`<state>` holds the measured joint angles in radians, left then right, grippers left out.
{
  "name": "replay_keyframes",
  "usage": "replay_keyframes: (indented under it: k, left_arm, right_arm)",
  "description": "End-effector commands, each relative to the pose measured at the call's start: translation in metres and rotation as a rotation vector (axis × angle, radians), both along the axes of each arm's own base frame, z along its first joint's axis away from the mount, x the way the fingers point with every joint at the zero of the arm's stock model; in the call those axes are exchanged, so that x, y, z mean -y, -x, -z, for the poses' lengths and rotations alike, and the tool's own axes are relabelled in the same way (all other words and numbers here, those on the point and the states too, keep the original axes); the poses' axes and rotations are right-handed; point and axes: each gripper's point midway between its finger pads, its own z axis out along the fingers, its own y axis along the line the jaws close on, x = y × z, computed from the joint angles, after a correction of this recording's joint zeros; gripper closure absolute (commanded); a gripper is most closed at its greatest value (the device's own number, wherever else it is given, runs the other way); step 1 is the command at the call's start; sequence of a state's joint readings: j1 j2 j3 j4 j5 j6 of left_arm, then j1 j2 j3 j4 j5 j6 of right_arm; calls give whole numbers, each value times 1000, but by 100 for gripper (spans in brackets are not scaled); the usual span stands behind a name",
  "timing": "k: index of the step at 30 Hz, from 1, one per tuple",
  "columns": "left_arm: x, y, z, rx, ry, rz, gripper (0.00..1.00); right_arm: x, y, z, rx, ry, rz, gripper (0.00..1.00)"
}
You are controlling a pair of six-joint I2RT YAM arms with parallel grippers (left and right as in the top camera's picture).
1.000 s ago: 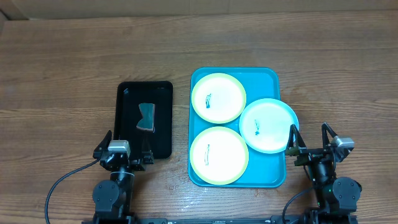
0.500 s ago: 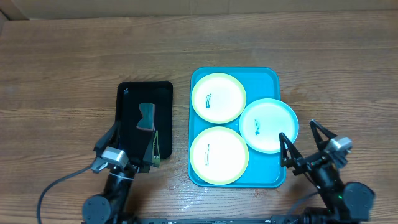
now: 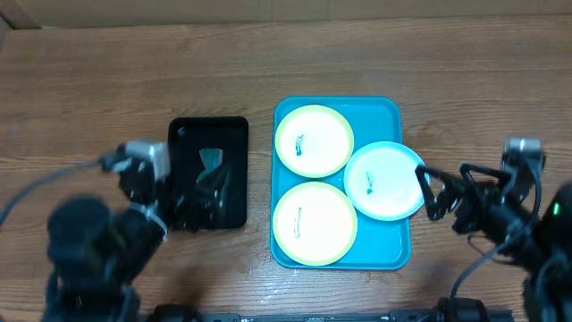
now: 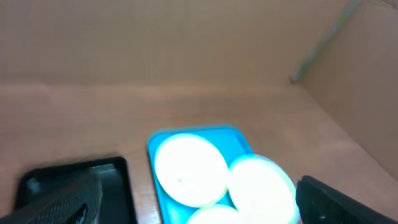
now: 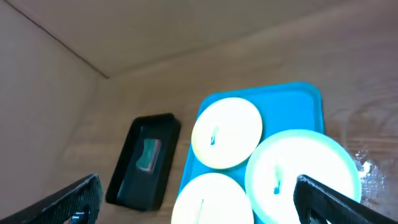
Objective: Clean dirty plates on tray and stack at the side
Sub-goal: 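Move left gripper to the sponge and right gripper to the lower yellow plate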
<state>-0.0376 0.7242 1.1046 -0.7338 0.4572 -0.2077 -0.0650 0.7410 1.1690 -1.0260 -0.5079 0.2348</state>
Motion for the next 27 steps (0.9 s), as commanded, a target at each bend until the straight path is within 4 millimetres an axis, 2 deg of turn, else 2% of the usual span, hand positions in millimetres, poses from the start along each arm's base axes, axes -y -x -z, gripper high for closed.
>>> replay_keyframes:
  k: [1, 4, 6, 9, 11, 15, 19, 22, 24, 27]
  left_arm:
    - [18, -11, 3, -129, 39, 112, 0]
    - [19, -20, 21, -227, 41, 110, 0]
    - [19, -21, 41, -324, 43, 107, 0]
    - [17, -19, 56, -395, 36, 94, 0]
    - [14, -20, 62, -422, 26, 78, 0]
    - [1, -22, 75, -457, -32, 15, 0]
    - [-19, -22, 88, -494, -119, -84, 0]
    - [-26, -21, 92, -509, -143, -116, 0]
    - [-31, -21, 96, -520, -166, -145, 0]
    - [-40, -22, 103, -549, -199, -183, 0]
  right_arm:
    - [-7, -10, -2, -80, -41, -39, 0]
    - [-12, -12, 17, -188, -68, -72, 0]
    - [-18, -10, 37, -282, -73, -123, 0]
    - [-26, -3, 65, -376, -35, -188, 4]
    - [-29, 2, 95, -459, 19, -200, 8]
    - [-36, 11, 164, -642, 85, -142, 9]
    - [-58, 14, 216, -706, 98, -142, 15]
    - [-58, 12, 248, -737, 179, -74, 19]
    - [-61, 10, 263, -749, 229, -55, 21]
    - [-81, 9, 282, -762, 268, -117, 23]
